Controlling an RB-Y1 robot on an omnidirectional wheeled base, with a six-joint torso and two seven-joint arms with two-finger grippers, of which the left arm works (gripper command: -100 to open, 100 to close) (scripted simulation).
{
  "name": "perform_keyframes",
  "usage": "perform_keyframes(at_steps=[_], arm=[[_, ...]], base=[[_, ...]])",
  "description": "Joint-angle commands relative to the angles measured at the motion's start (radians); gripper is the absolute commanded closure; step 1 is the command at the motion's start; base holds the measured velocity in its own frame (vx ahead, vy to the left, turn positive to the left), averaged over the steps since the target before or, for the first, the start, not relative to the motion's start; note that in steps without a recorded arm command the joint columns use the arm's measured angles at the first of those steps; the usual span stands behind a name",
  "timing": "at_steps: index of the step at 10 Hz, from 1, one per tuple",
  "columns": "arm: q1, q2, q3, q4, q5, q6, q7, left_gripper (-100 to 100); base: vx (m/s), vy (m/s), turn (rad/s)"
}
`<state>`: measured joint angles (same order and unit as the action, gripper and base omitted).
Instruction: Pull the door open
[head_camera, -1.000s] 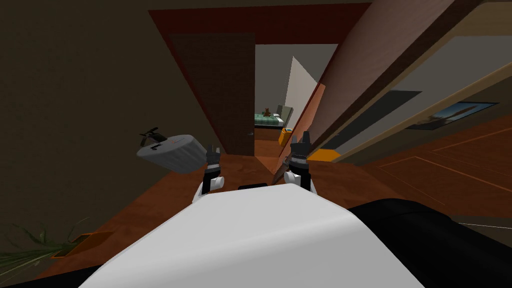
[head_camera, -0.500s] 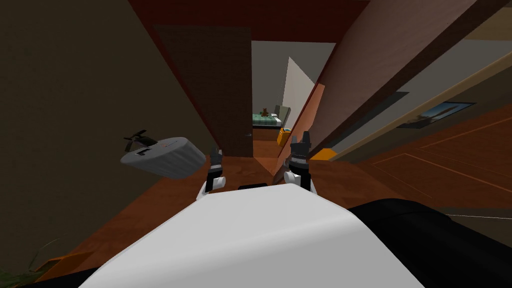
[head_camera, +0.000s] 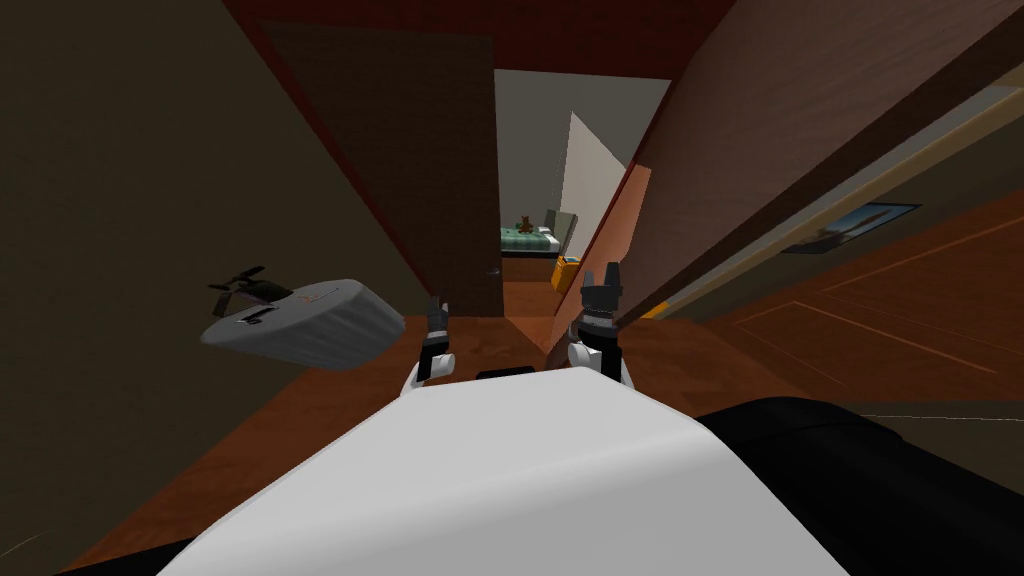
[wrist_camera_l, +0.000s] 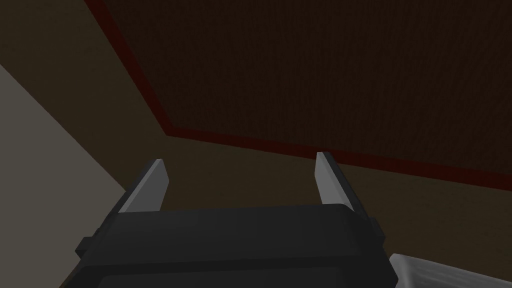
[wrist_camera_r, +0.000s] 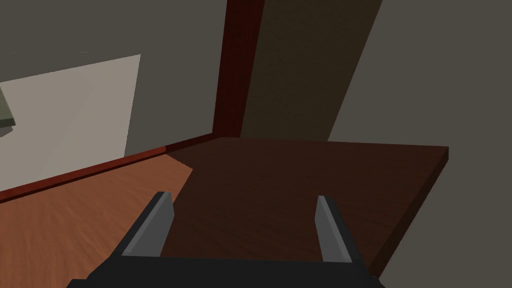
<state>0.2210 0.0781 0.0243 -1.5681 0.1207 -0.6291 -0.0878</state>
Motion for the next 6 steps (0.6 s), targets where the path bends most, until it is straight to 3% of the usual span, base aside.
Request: perform_keyframes(at_steps=[1, 6], arm=[[-0.010, 0.002, 0.000, 0.035, 0.006, -0.009, -0.002, -100], [-0.055, -0.004, -0.006, 0.170, 0.026, -0.032, -0.025, -100]], base=[[0.061, 0.006, -0.052], [0.092, 0.009, -0.085]])
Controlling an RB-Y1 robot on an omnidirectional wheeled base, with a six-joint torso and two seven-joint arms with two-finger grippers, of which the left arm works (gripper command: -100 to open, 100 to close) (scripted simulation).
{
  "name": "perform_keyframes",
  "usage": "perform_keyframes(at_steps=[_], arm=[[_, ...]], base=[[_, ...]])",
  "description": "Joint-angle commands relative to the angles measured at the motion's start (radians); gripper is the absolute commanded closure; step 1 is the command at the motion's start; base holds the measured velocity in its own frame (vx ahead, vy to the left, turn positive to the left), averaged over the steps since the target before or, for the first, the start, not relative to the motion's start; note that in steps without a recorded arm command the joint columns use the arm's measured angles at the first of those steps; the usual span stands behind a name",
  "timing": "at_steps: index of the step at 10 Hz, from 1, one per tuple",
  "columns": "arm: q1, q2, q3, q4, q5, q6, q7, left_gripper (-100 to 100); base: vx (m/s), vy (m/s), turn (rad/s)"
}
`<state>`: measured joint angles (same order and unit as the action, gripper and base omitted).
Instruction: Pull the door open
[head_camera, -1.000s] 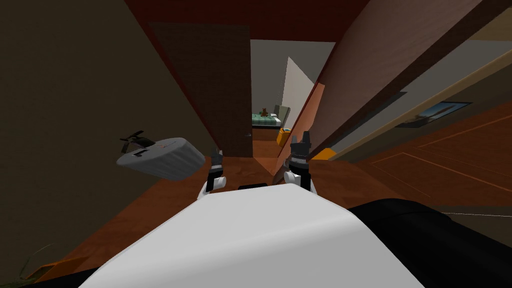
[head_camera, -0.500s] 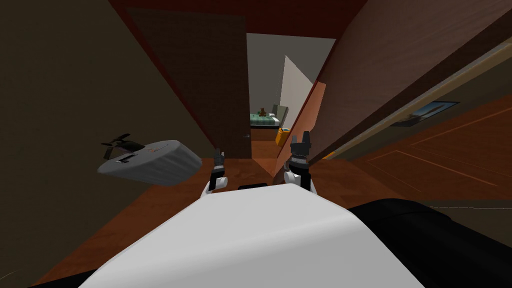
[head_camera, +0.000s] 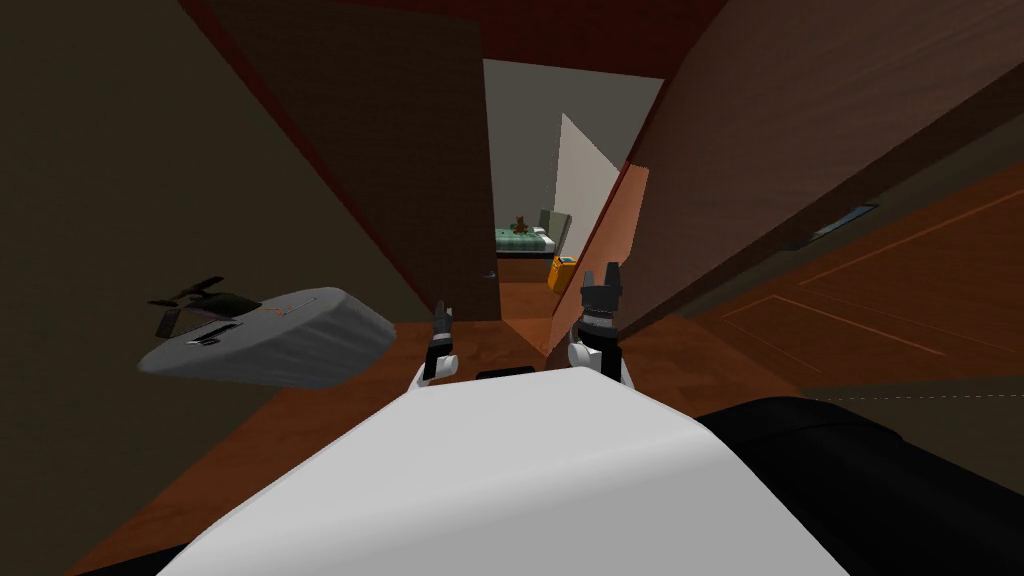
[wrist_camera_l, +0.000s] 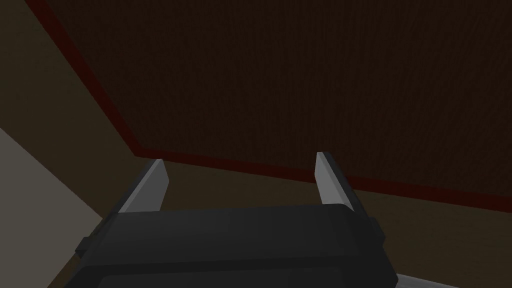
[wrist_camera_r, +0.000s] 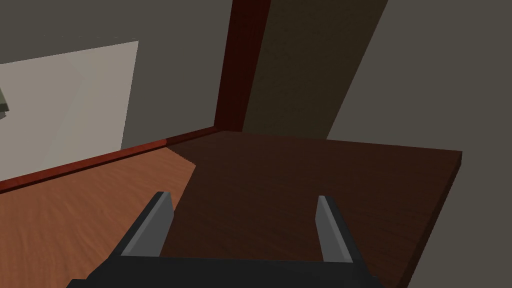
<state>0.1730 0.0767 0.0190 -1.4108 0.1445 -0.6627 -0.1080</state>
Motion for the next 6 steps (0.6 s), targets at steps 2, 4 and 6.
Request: perform_keyframes(at_steps=[2, 4, 6], arm=[[-0.024, -0.007, -0.003, 0.066, 0.010, -0.008, -0.014, -100], [-0.041, -0.012, -0.005, 0.119, 0.018, -0.017, -0.022, -100], [-0.058, -0.018, -0.008, 0.168, 0.026, -0.026, -0.031, -100]], base=[[0.100, 0.006, -0.084], [0.106, -0.001, -0.090], [0.105, 0.015, -0.076]])
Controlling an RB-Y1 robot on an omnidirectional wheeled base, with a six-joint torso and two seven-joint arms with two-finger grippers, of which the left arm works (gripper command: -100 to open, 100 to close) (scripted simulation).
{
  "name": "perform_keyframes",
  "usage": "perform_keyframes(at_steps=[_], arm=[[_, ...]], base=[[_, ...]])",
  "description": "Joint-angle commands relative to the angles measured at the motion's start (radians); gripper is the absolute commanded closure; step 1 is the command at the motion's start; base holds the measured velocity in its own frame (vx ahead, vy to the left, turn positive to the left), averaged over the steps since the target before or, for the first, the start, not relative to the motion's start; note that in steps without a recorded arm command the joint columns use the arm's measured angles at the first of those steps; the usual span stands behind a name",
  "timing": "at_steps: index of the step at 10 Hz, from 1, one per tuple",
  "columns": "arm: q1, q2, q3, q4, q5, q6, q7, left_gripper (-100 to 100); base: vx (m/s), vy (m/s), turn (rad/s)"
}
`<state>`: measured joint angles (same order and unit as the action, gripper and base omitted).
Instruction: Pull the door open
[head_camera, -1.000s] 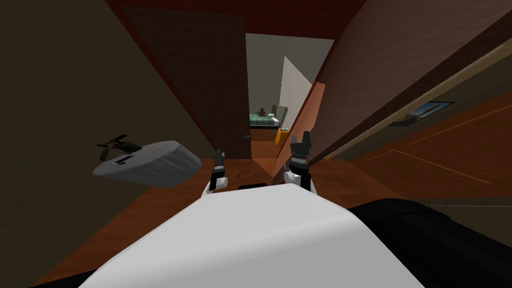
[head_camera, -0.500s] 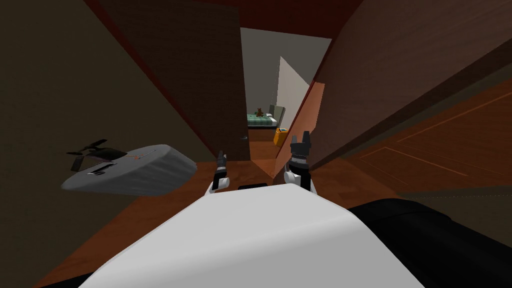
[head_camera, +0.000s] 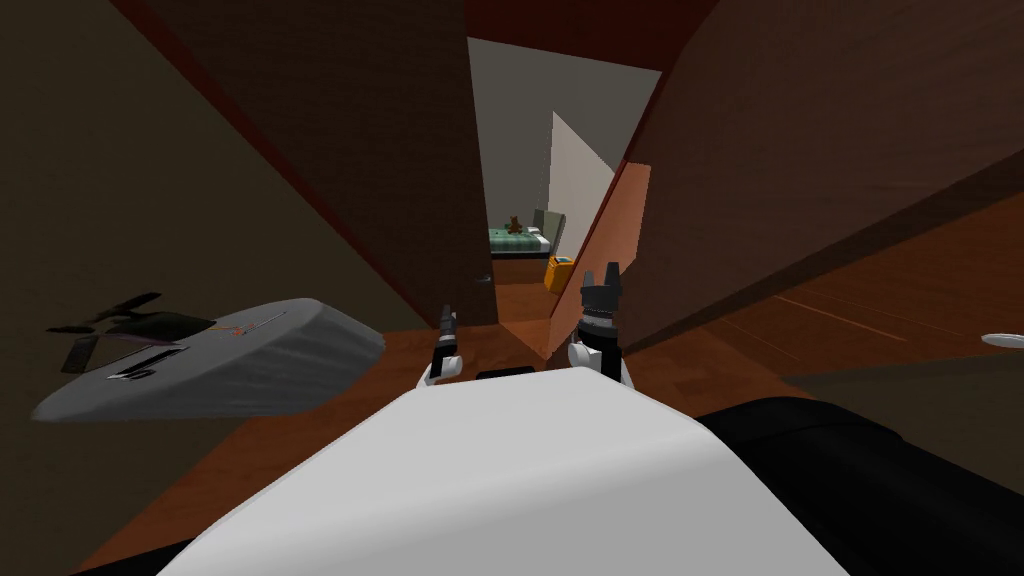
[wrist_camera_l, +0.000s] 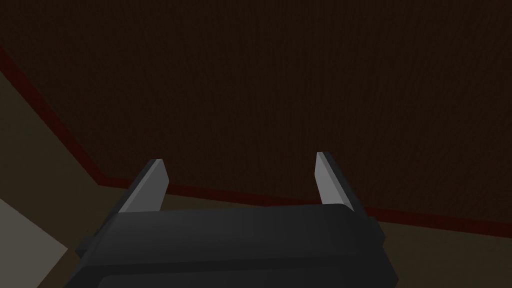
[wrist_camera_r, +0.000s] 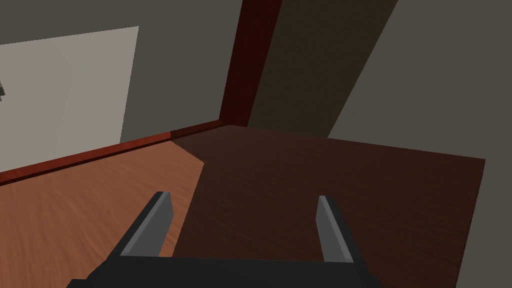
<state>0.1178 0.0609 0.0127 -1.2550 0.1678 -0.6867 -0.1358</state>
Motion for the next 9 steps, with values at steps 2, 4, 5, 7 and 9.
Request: perform_keyframes(at_steps=[2, 4, 5, 7, 9], arm=[[-0.019, -0.009, -0.004, 0.062, 0.010, -0.011, -0.012, -100], [-0.035, -0.016, -0.006, 0.110, 0.017, -0.019, -0.020, -100], [-0.042, -0.020, -0.007, 0.132, 0.020, -0.023, -0.024, -100], [-0.057, -0.028, -0.009, 0.177, 0.027, -0.031, -0.031, -100], [-0.084, -0.045, -0.012, 0.258, 0.039, -0.046, -0.045, -100]], base=[[0.105, 0.013, -0.091], [0.100, 0.011, -0.071], [0.105, 0.014, -0.082], [0.101, 0.014, -0.075], [0.153, 0.015, -0.133]])
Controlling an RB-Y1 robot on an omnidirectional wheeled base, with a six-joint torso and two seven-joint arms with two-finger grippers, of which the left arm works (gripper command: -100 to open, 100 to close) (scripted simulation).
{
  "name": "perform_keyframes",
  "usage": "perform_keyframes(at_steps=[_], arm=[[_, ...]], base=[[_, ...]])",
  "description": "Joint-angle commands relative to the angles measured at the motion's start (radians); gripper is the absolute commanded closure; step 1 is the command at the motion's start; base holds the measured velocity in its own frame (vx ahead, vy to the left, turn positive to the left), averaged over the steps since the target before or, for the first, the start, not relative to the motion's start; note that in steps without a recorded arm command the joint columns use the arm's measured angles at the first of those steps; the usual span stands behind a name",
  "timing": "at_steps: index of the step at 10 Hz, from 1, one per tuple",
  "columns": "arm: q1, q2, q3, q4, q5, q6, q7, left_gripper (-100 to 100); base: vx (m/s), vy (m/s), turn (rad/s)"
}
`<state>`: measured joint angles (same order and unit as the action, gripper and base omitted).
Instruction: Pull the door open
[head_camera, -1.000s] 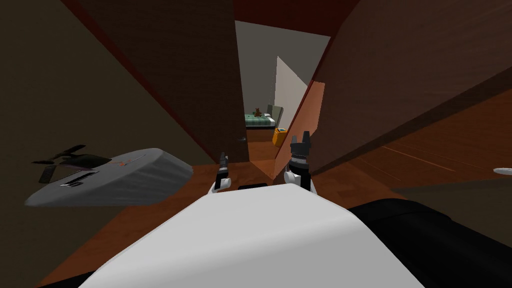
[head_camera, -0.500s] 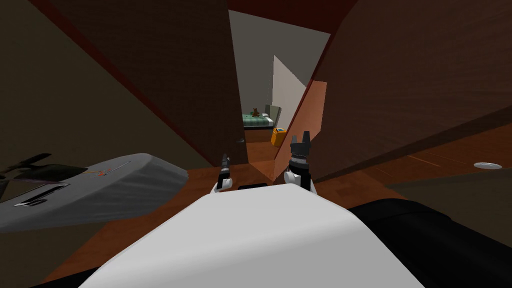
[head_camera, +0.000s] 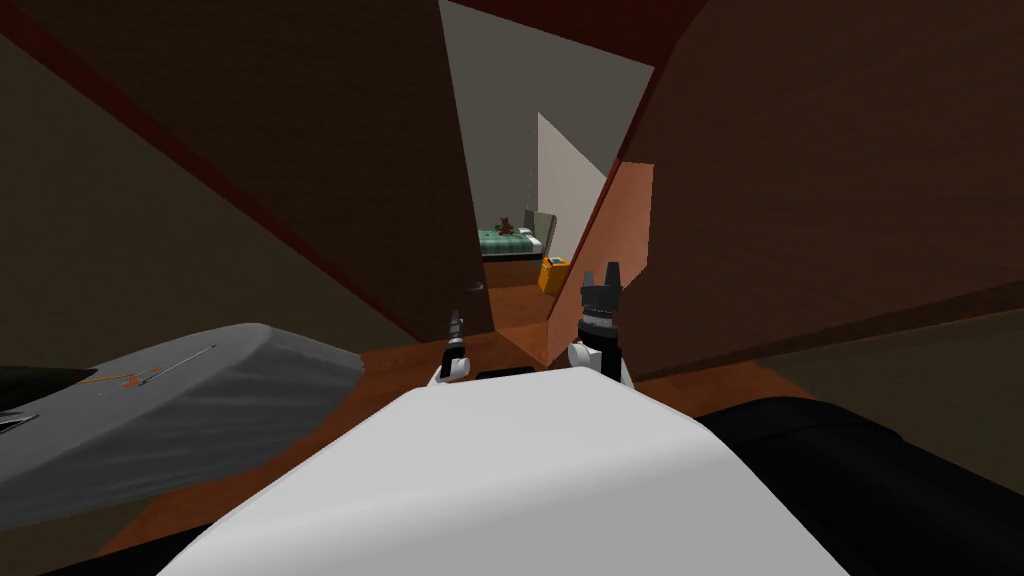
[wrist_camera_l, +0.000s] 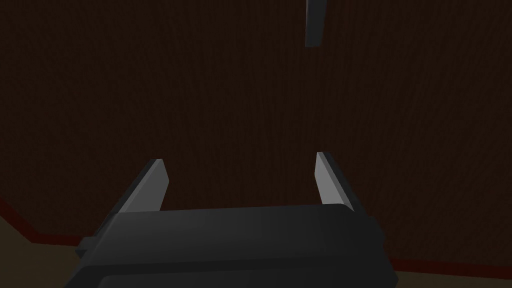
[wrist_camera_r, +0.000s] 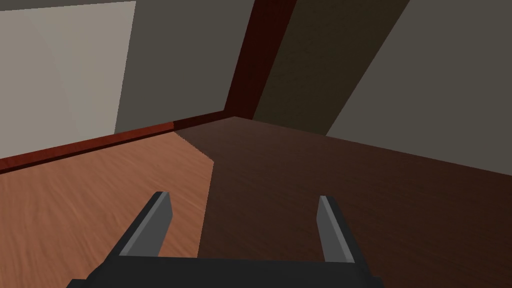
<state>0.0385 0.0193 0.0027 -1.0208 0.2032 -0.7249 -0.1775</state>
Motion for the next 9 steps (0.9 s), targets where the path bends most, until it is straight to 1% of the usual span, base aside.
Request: perform_keyframes(at_steps=[1, 3, 5, 9], arm=[[-0.011, -0.008, -0.003, 0.043, 0.006, -0.011, -0.007, -100], [-0.023, -0.017, -0.005, 0.080, 0.011, -0.017, -0.013, -100], [-0.043, -0.033, -0.008, 0.141, 0.021, -0.028, -0.024, -100], [-0.072, -0.062, -0.012, 0.227, 0.033, -0.043, -0.038, -100]], base=[[0.168, 0.010, -0.082], [0.113, 0.019, -0.059], [0.135, 0.029, -0.101], [0.185, 0.026, -0.049]])
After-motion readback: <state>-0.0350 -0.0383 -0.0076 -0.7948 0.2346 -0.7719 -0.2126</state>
